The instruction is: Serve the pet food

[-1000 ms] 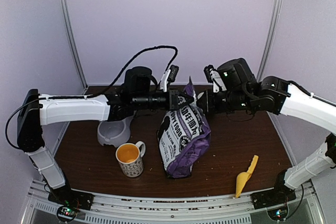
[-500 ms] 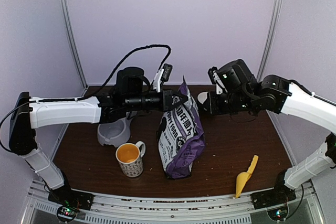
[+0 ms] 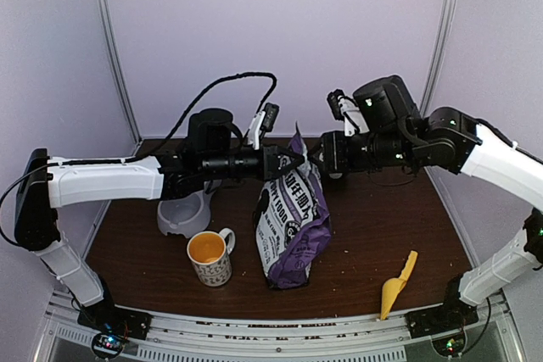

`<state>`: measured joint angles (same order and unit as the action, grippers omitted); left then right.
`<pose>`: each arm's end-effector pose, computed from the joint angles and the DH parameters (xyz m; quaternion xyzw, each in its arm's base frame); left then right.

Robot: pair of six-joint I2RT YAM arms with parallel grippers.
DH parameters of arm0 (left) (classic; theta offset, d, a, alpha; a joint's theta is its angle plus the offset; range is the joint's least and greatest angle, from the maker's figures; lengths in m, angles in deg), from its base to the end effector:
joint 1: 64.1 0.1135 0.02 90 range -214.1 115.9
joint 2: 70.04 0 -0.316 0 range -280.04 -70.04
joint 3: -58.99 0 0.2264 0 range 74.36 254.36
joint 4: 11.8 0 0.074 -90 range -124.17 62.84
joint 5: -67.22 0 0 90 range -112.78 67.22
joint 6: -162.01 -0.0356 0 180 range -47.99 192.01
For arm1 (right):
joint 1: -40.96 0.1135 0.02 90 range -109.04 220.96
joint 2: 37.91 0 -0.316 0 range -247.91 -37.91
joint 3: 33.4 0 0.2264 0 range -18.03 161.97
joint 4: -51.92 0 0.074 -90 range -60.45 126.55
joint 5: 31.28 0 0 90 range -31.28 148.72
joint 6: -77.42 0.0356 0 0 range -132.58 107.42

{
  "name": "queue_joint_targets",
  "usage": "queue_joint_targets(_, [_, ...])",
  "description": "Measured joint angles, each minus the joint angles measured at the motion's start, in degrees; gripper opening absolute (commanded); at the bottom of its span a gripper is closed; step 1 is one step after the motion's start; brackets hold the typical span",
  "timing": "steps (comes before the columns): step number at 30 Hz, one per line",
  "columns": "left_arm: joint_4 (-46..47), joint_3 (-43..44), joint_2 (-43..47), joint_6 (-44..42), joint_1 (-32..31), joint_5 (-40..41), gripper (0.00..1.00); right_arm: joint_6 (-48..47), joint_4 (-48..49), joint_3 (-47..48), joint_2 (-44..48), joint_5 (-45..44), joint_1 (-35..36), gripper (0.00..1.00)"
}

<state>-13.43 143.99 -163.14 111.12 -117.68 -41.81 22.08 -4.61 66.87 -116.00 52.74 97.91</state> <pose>0.2087 -0.3025 0.3789 0.2007 0.7346 -0.5472 0.3474 0.1420 0.2115 0.4464 -0.1468 0.8712 0.3020 0.3580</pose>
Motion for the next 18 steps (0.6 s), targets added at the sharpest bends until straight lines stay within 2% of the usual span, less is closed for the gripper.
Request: queue_joint_targets(18, [1.2, -0.4, 0.0, -0.2, -0.2, 0.0, 0.00, -0.9, -1.8, 7.6, -7.5, -5.1, -0.4, 0.20])
